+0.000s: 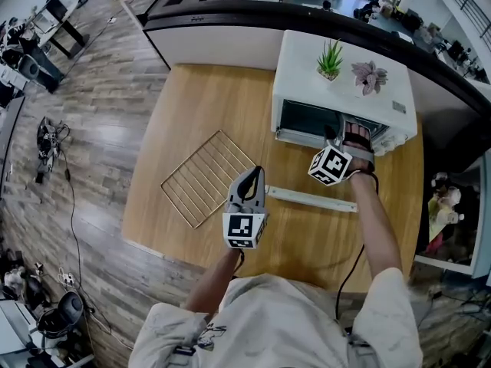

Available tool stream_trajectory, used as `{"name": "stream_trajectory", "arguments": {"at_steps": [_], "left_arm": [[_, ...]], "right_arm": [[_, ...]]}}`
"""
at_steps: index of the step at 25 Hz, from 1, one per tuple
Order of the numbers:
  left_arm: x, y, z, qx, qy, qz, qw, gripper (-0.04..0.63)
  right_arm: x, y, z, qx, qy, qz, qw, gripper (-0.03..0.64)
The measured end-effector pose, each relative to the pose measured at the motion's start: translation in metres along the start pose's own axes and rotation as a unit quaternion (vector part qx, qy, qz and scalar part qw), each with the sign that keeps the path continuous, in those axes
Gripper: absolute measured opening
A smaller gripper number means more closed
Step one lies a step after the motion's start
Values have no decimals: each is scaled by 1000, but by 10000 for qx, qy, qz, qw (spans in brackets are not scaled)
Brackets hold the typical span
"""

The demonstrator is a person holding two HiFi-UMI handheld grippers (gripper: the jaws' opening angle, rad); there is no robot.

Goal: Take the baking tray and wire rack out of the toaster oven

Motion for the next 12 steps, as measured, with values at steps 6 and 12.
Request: {"name": "stream_trajectory", "arguments": {"at_steps": [6,12], "left_arm": [[-3,5,-5,-42,-113,-38,9999,15],[-10,6,-11,-109,-225,3,9997,15]], "right_arm": [[-4,15,3,-183,-40,24,9998,302],[-9,27,5,-324,-301,-36,9990,262]]}}
Point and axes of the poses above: the fingertips, and each gripper's own axes: y forward along the fingers, x to its right, z out of its top, the point moved 8 cm from there along -y, backward along the fingers, and after that the axes turned 8 degrees about -z, right-handed, at the moved point
